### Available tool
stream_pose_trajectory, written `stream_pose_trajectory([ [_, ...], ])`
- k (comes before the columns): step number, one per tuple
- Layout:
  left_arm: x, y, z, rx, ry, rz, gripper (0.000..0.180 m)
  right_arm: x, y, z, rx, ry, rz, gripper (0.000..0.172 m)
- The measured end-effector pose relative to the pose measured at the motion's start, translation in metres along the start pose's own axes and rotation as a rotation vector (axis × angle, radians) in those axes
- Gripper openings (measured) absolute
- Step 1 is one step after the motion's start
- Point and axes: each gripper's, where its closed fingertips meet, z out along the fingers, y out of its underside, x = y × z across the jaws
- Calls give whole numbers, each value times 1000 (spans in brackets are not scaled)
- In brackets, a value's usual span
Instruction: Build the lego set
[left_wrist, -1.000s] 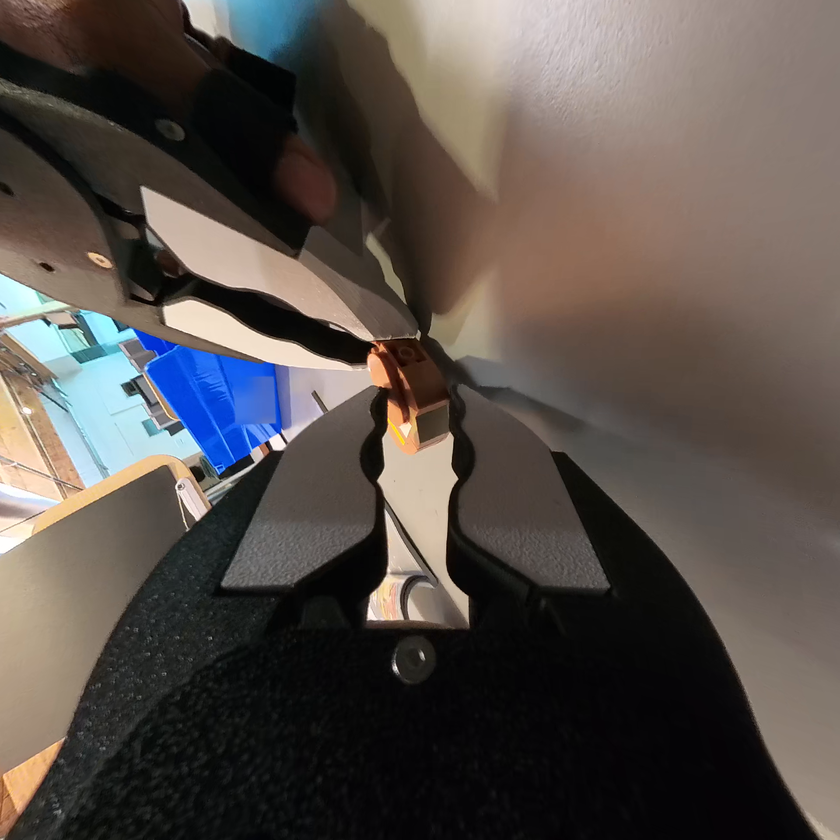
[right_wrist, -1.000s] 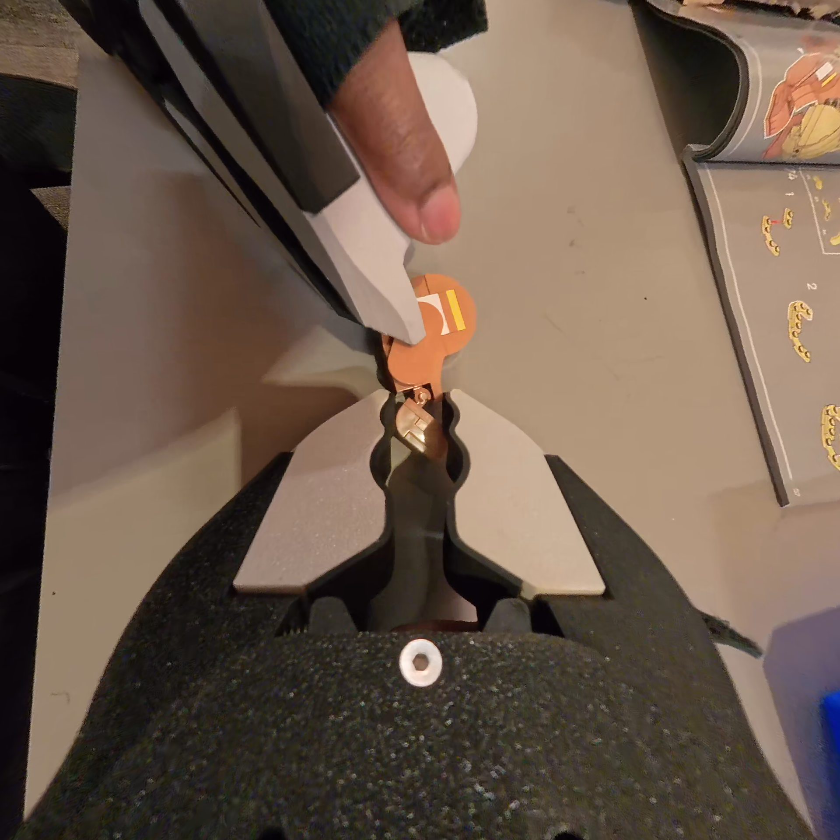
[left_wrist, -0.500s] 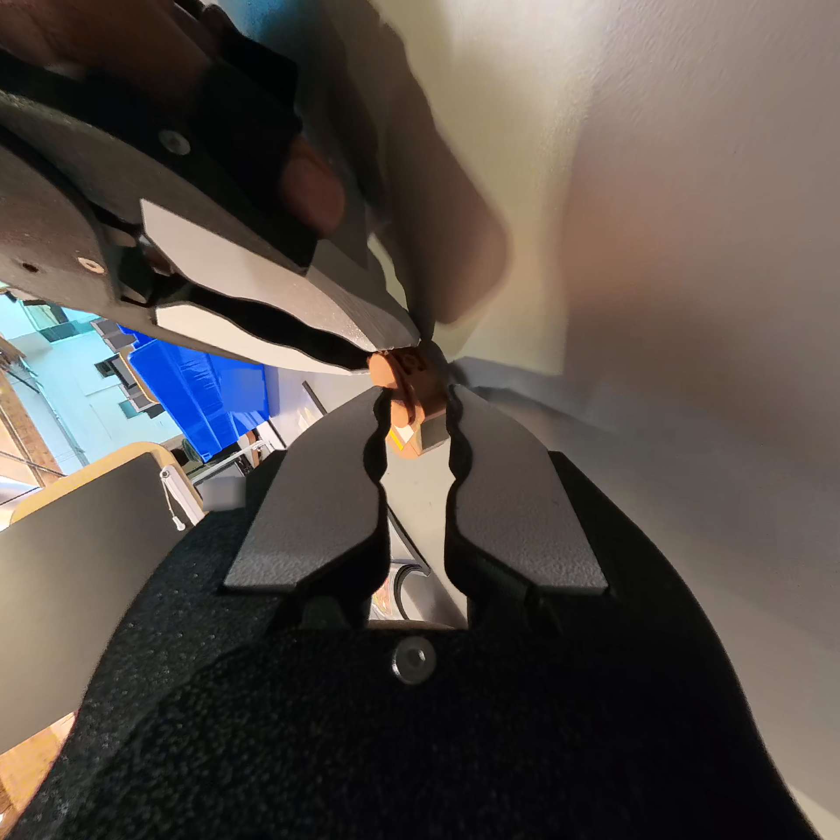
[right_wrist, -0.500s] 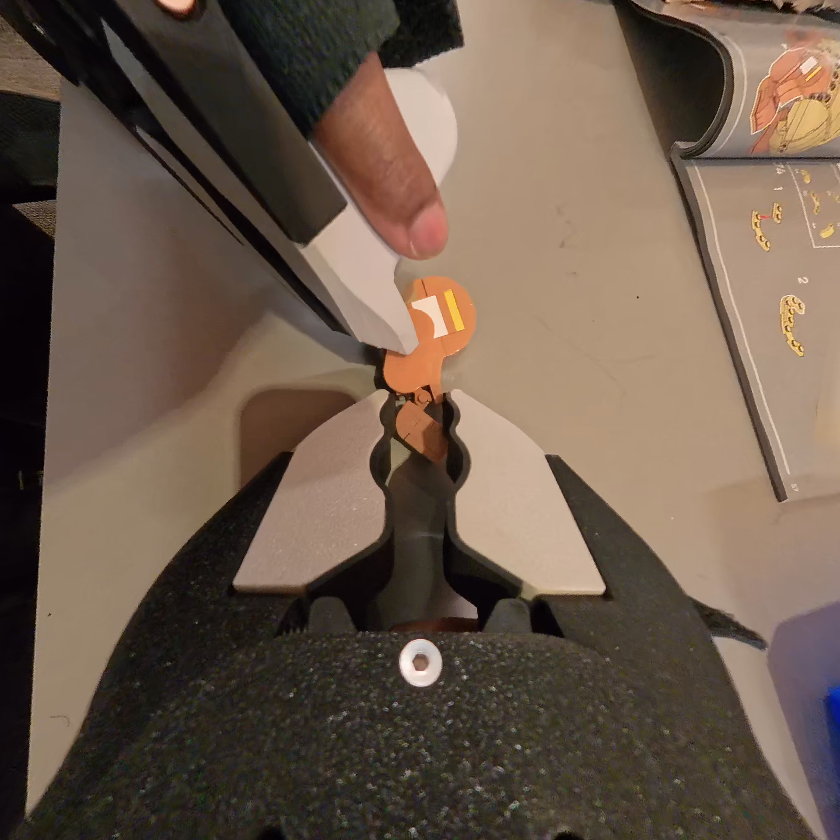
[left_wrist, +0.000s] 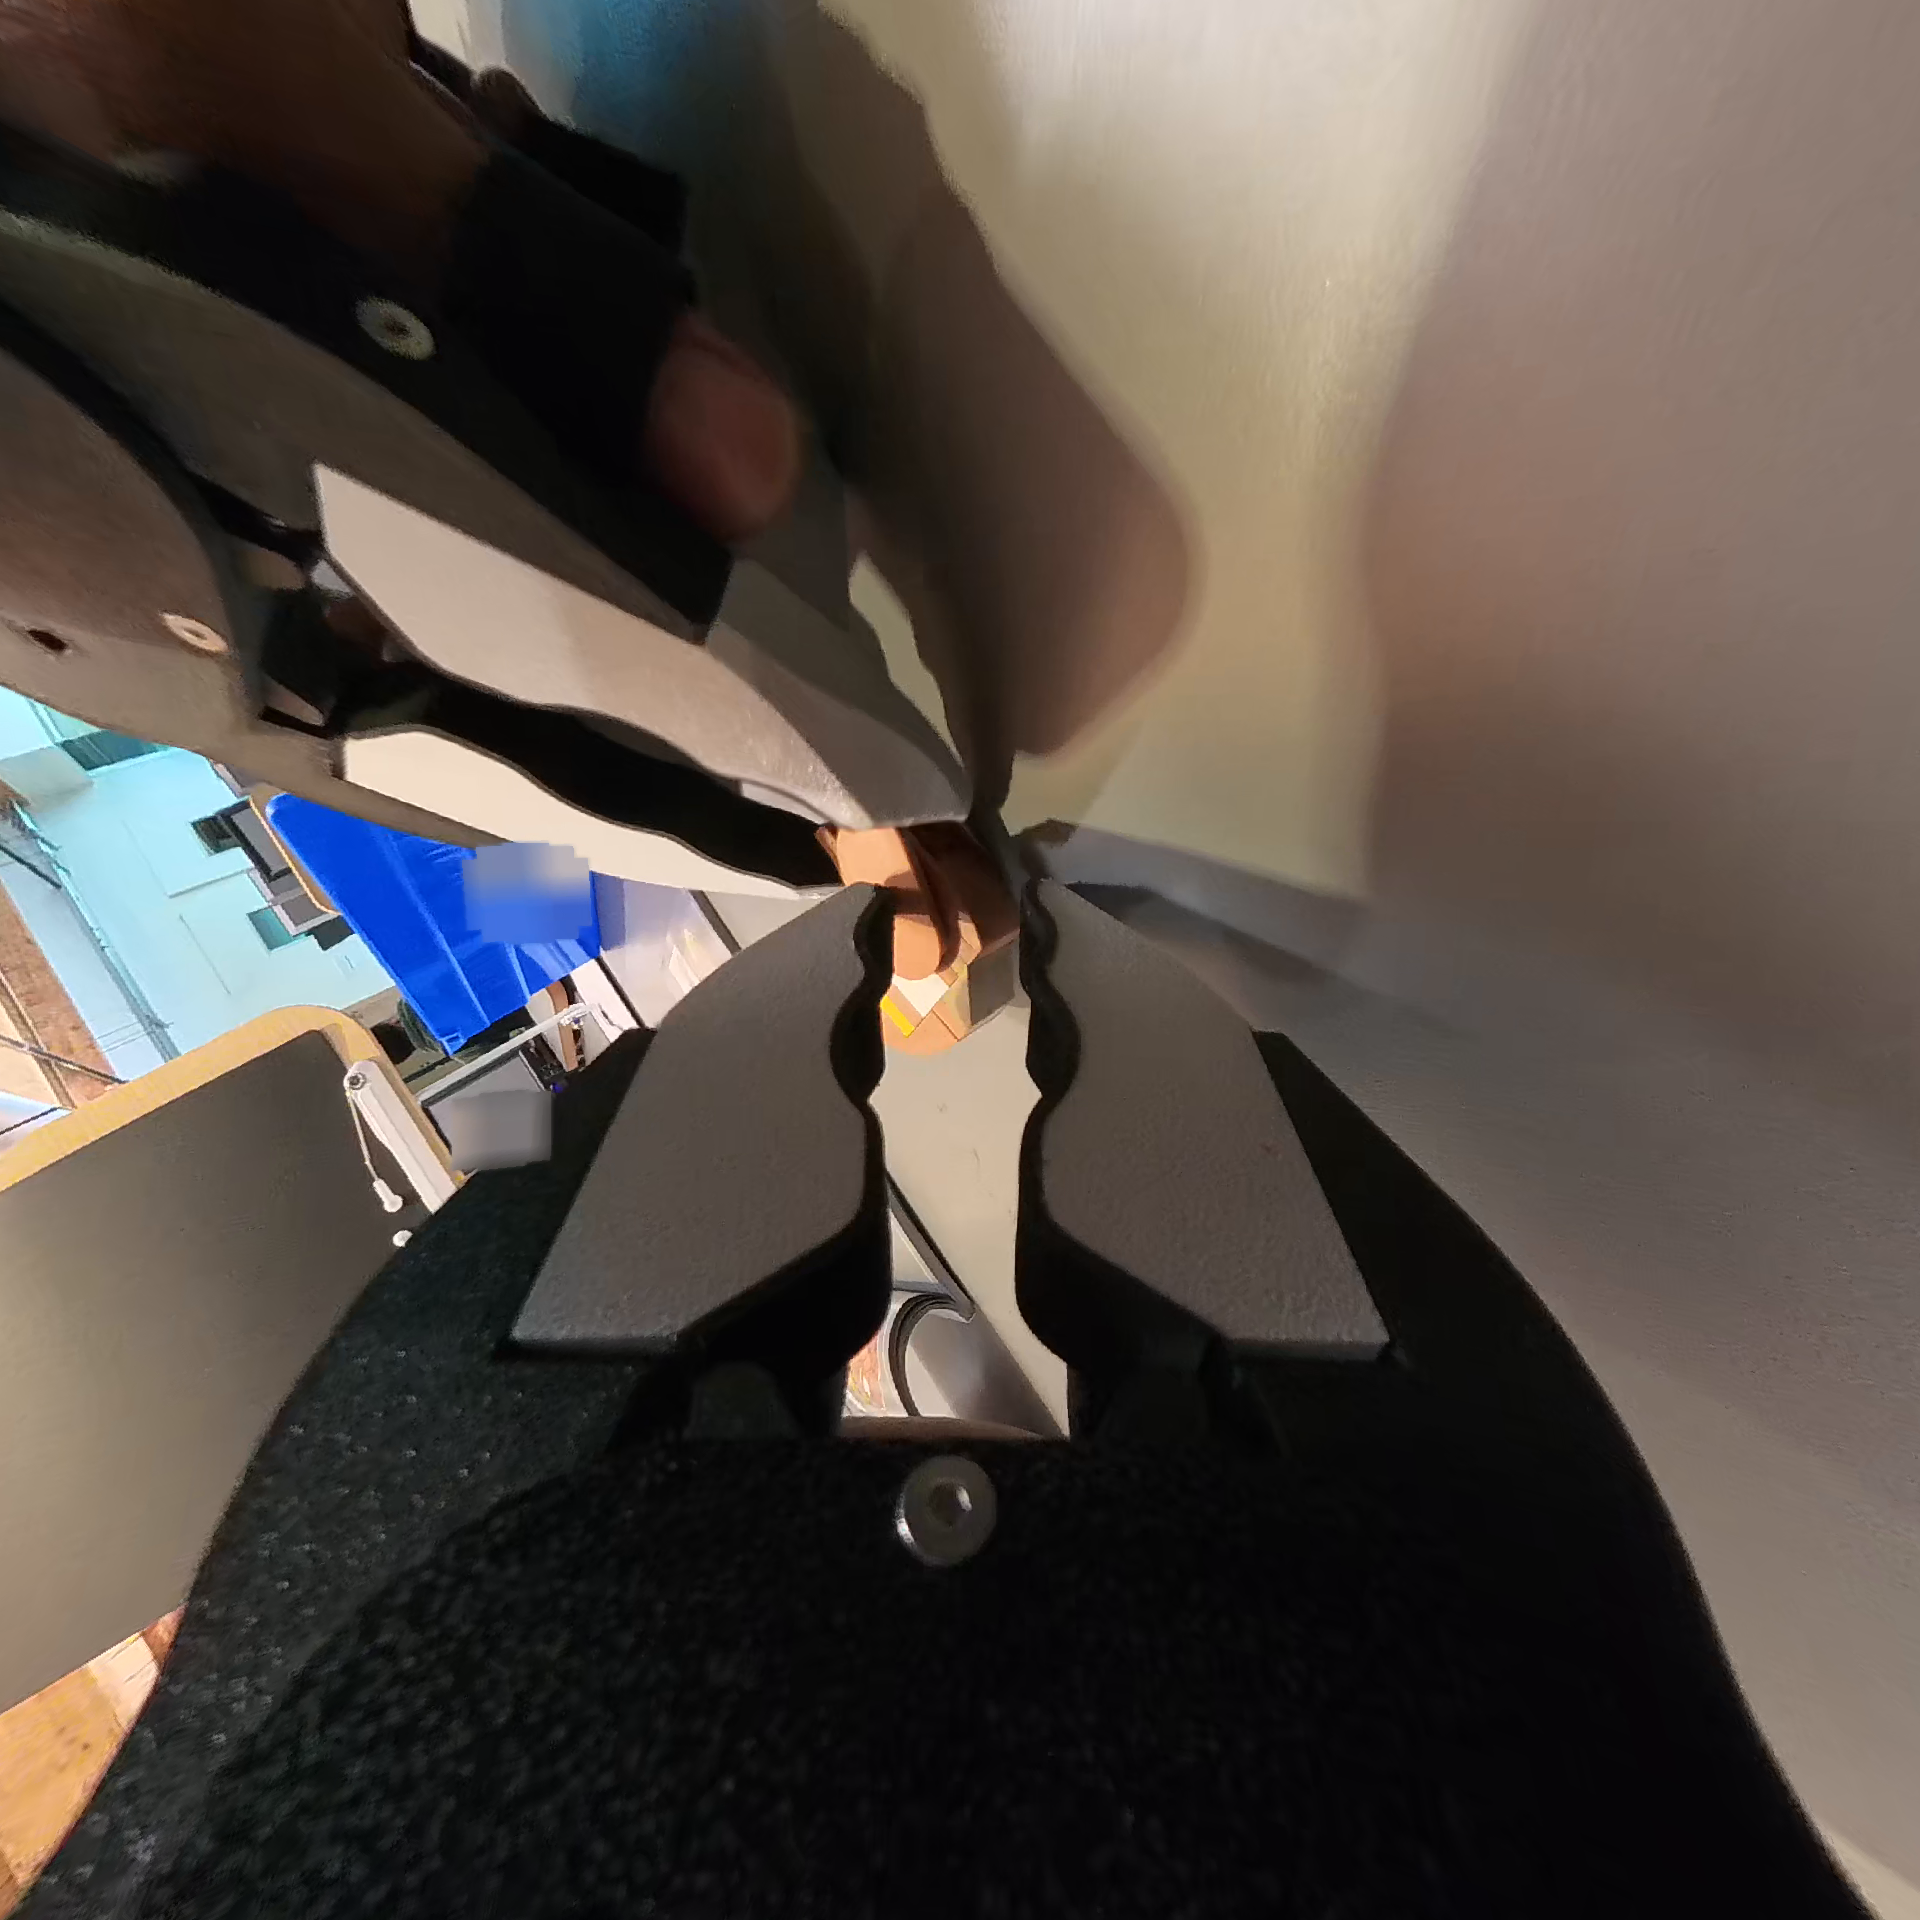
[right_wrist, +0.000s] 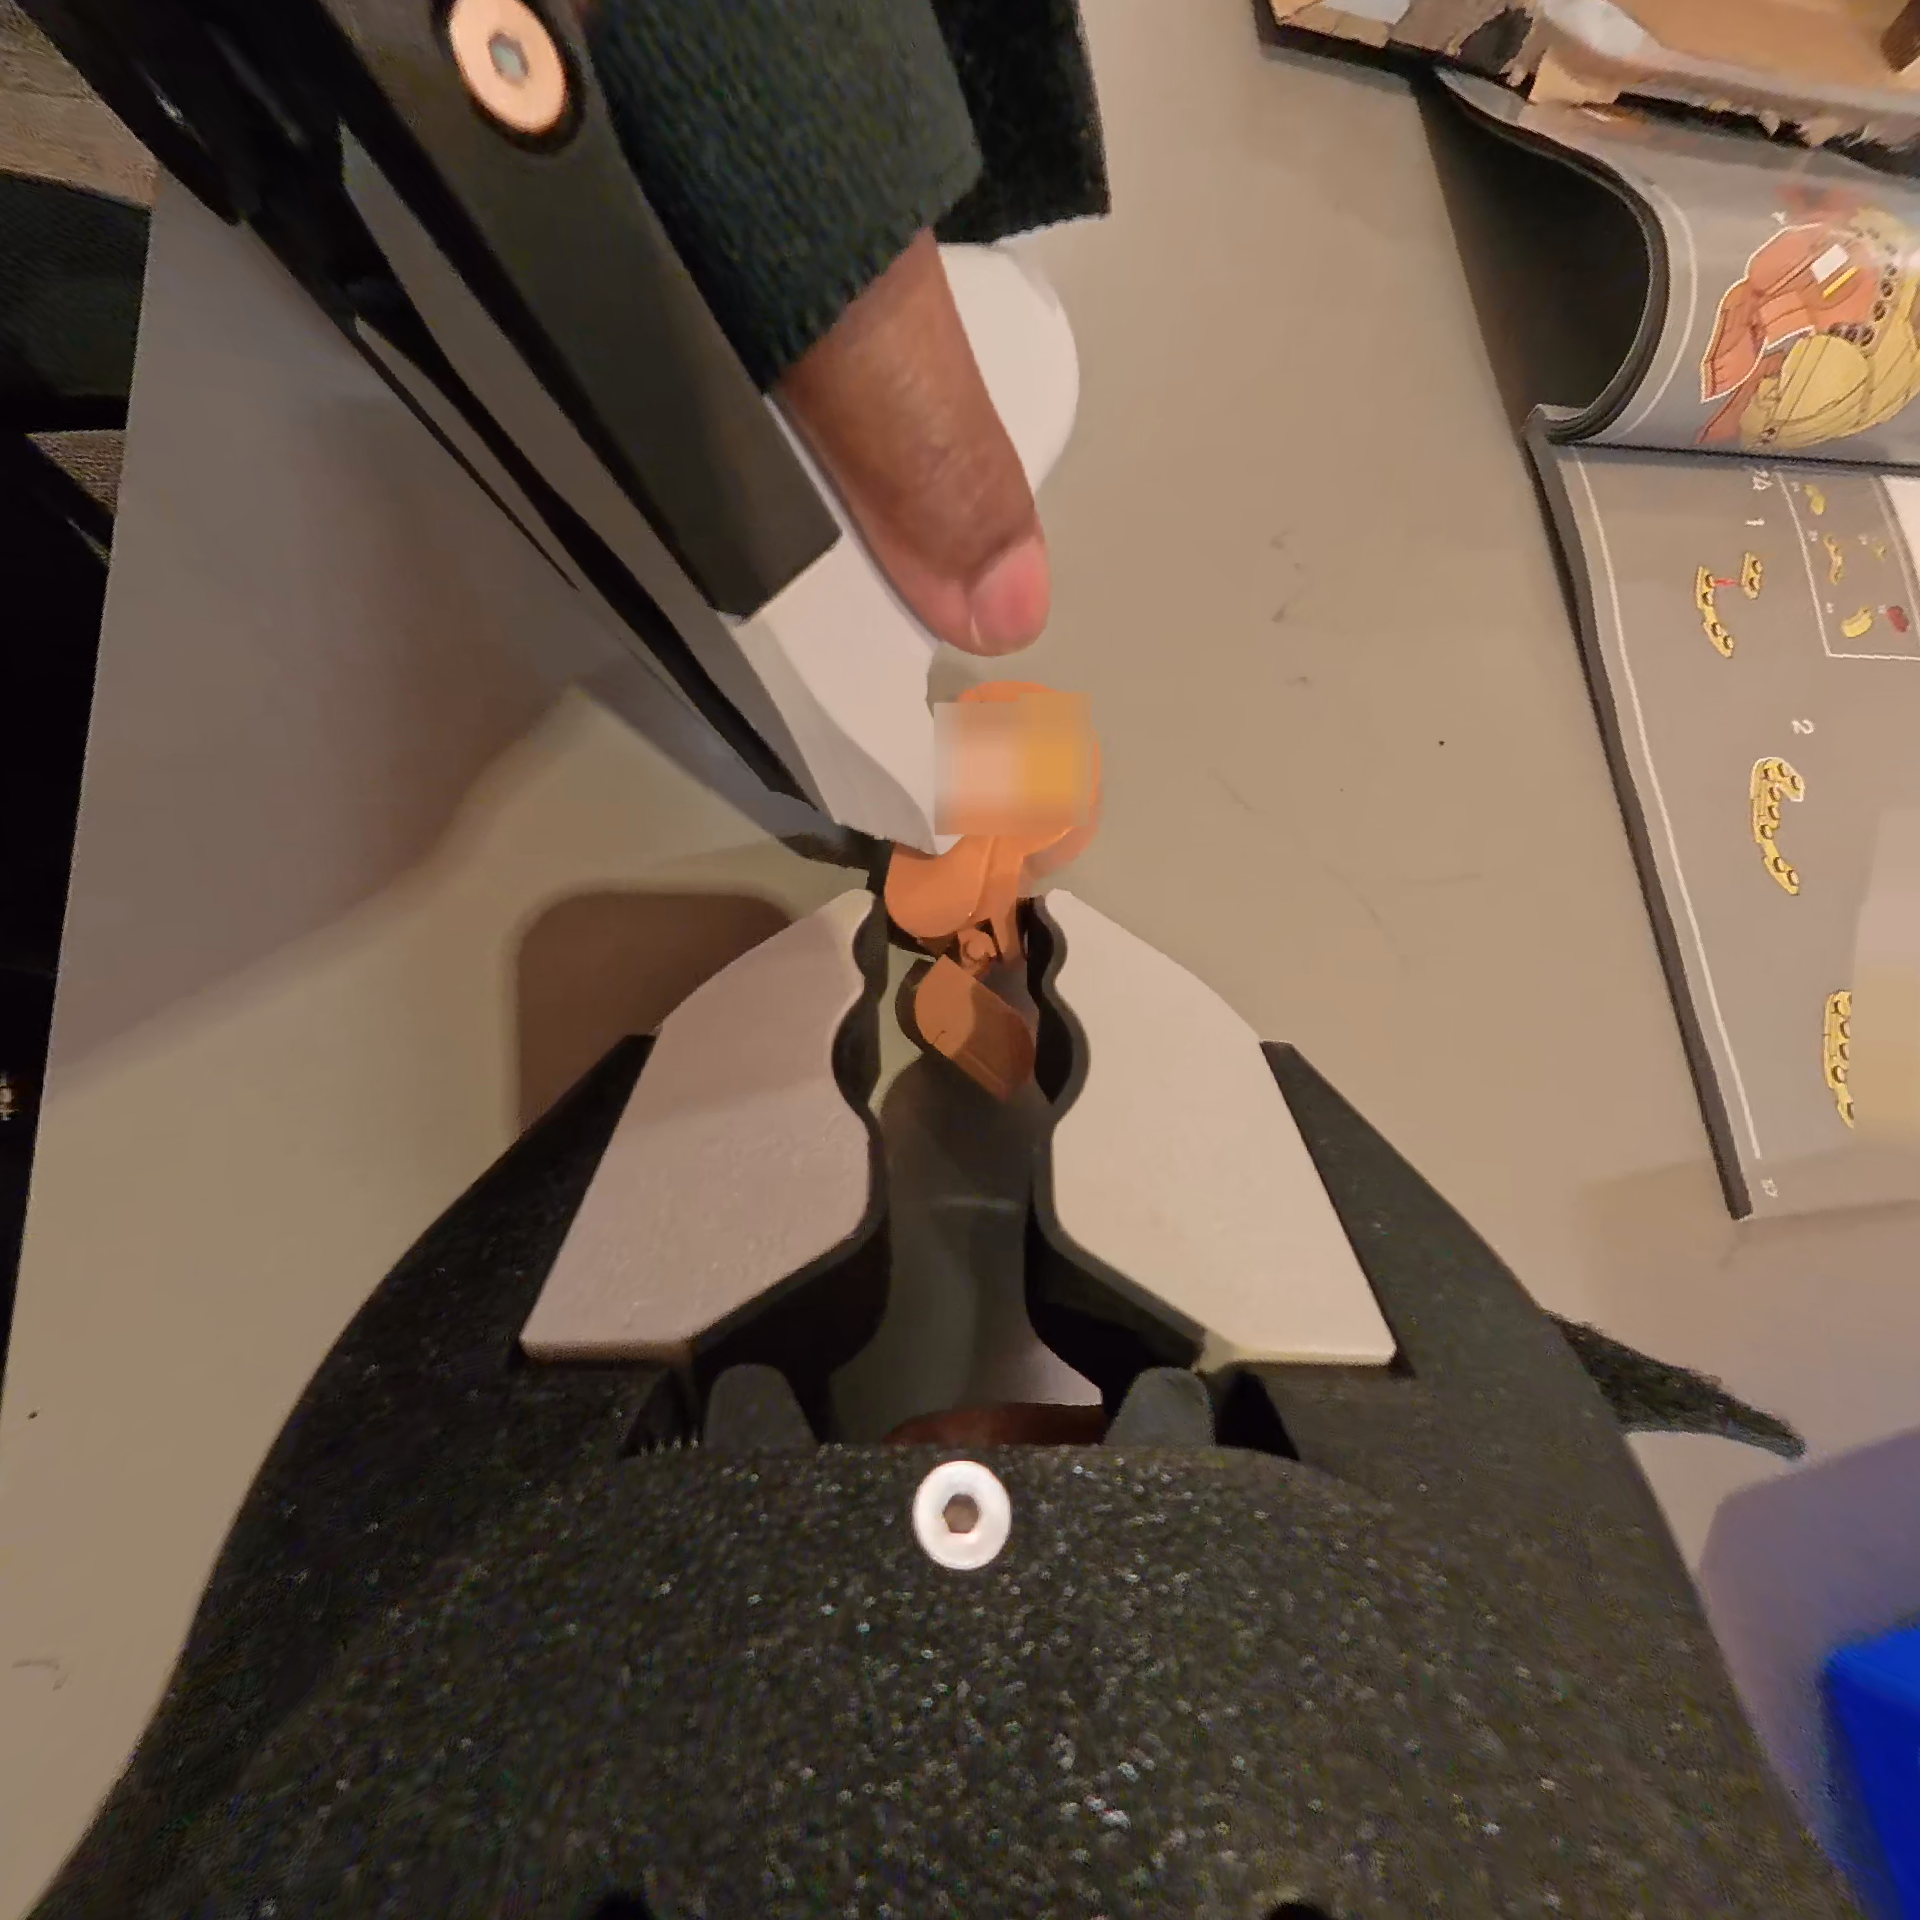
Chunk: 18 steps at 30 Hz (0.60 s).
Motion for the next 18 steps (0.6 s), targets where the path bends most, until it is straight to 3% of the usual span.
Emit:
stream_pose_trajectory([
  [18, -4, 3, 2, 28, 23, -44, 17, 2, 3, 4, -20, -78, 66, 26],
])
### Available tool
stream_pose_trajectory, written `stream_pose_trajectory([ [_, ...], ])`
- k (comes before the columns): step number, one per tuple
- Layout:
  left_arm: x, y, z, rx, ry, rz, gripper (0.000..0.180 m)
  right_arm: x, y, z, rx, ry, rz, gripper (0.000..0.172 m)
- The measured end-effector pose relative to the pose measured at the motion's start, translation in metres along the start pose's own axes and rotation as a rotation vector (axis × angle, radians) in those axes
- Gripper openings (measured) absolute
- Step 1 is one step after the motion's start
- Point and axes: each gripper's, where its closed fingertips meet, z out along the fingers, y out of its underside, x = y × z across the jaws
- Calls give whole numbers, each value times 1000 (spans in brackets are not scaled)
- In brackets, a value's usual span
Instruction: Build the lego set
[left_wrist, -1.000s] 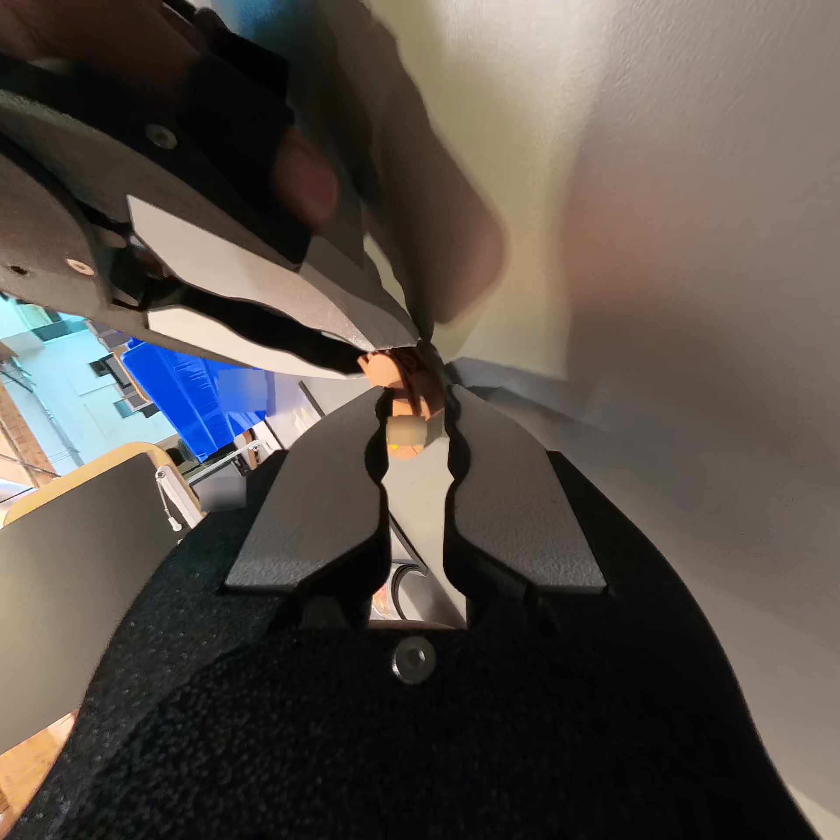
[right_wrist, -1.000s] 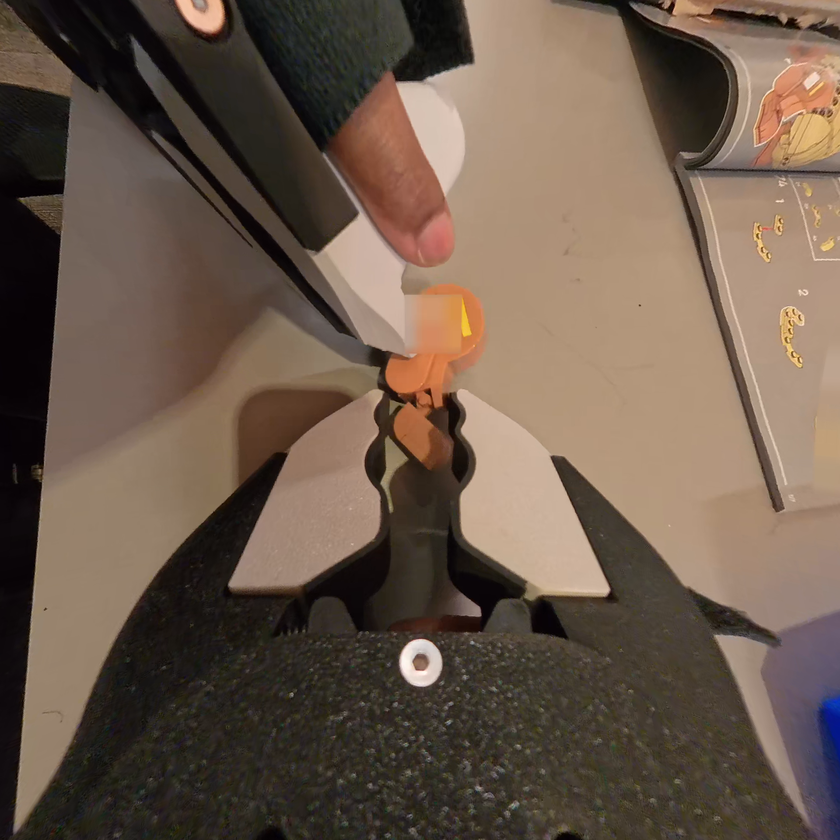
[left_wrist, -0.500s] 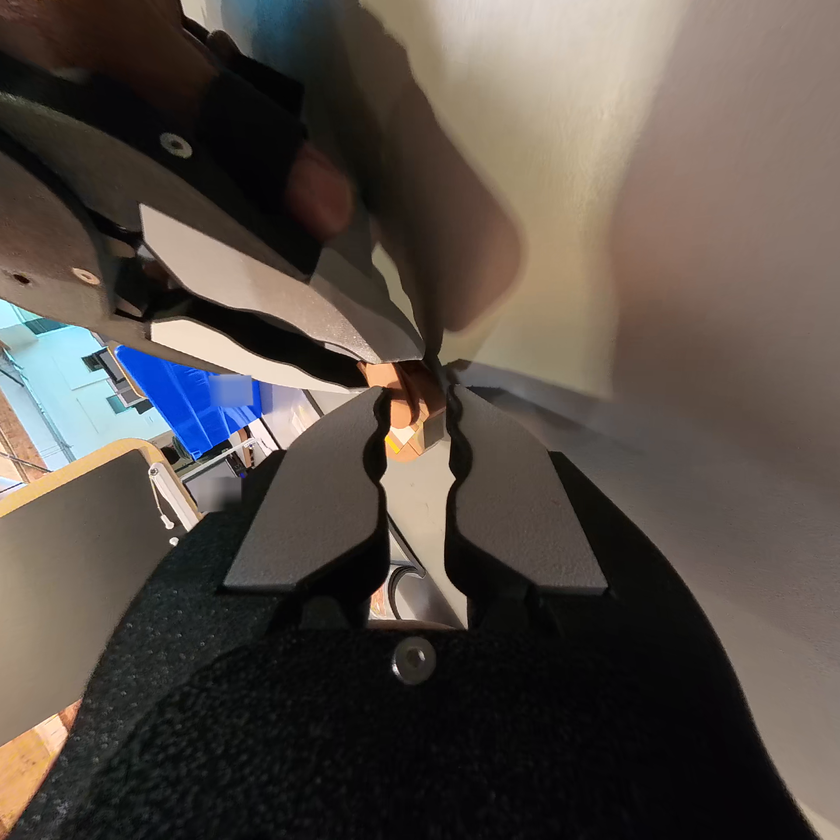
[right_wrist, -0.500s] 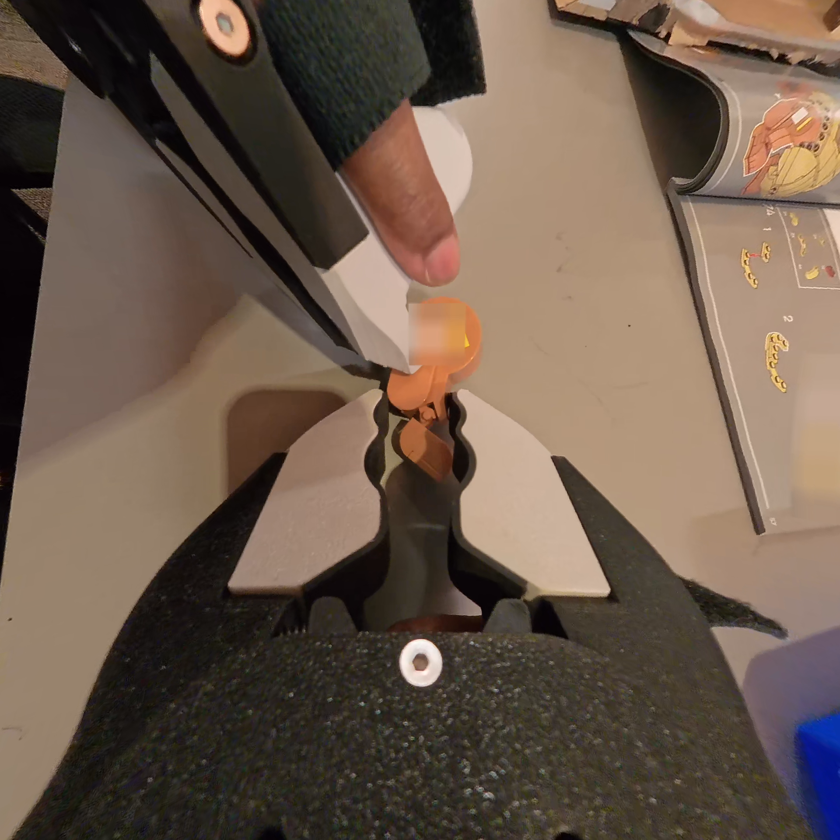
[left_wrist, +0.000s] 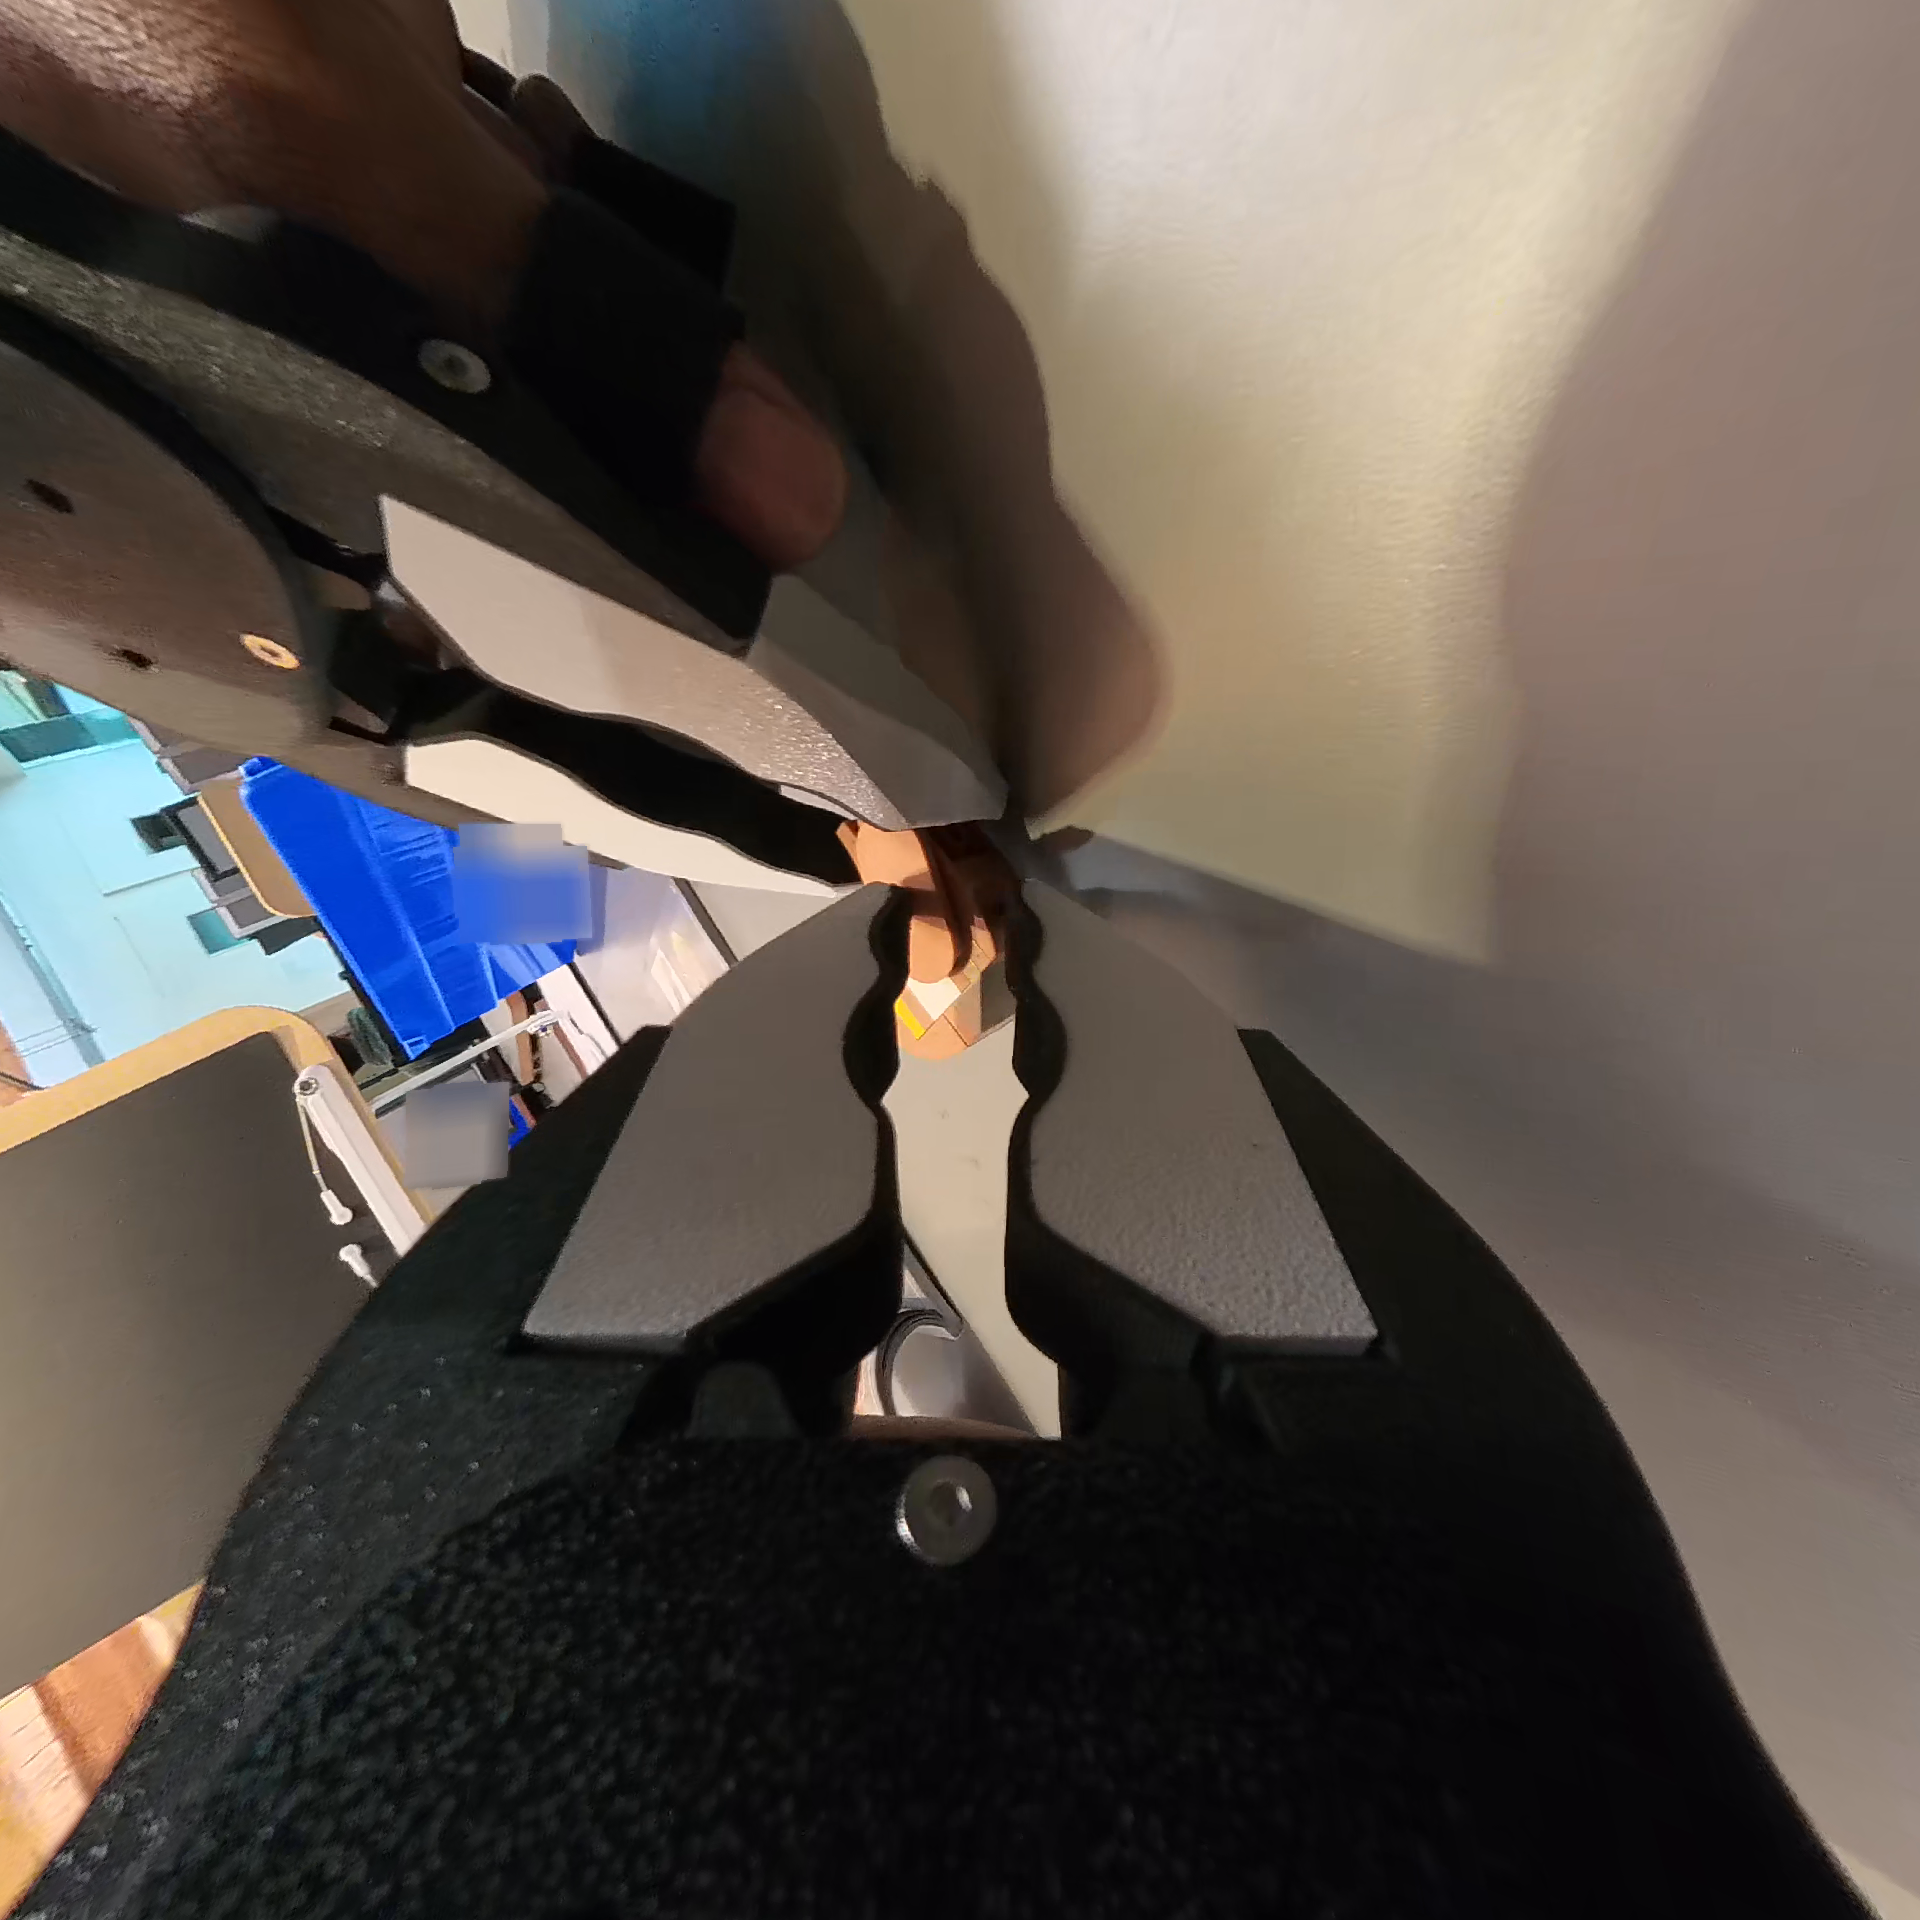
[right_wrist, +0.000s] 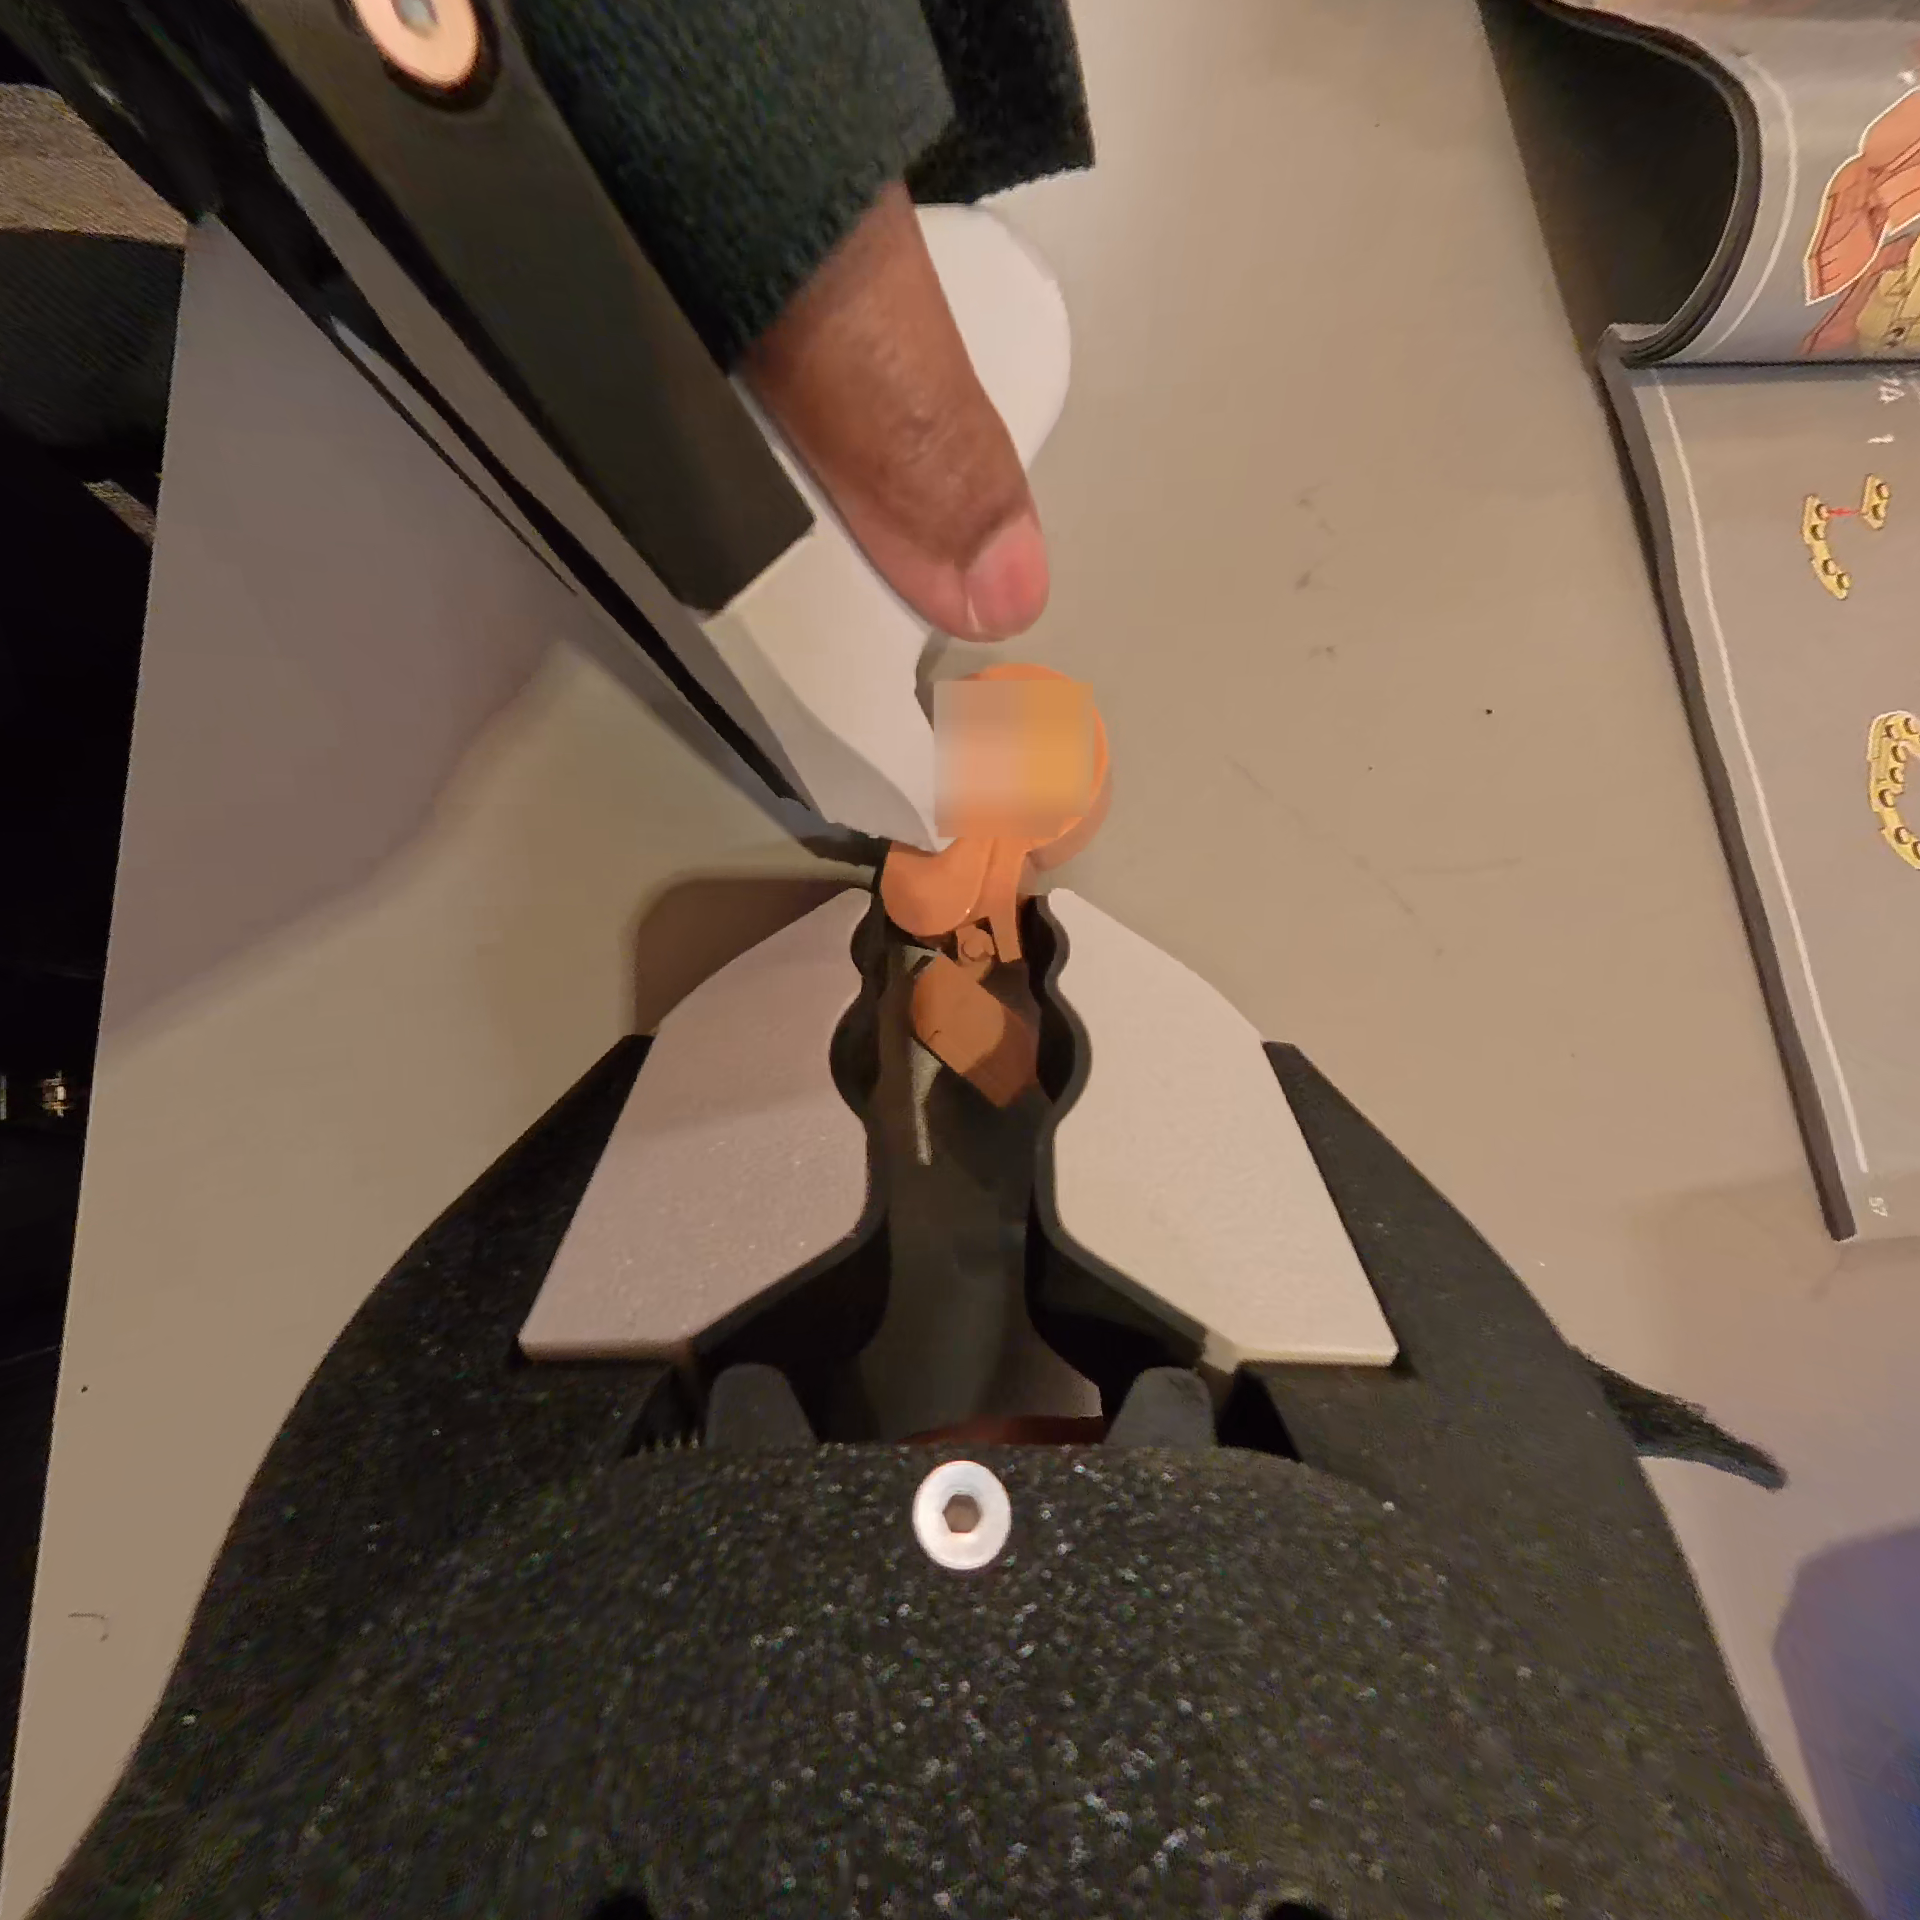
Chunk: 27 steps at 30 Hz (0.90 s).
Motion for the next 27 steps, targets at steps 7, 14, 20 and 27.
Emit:
stream_pose_trajectory([
  [7, -1, -1, 1, 10, 11, -25, 13, 2, 1, 0, -4, 3, 19, 27],
  [14, 11, 1, 9, -9, 43, -40, 0, 0, 2, 0, -7, -22, 33, 25],
  [20, 11, 3, 9, 23, 35, -73, 0, 1, 2, 0, -8, -28, 41, 25],
  [27, 10, 13, 3, 63, -13, -258, 13, 2, 5, -9, 14, -1, 13, 23],
])
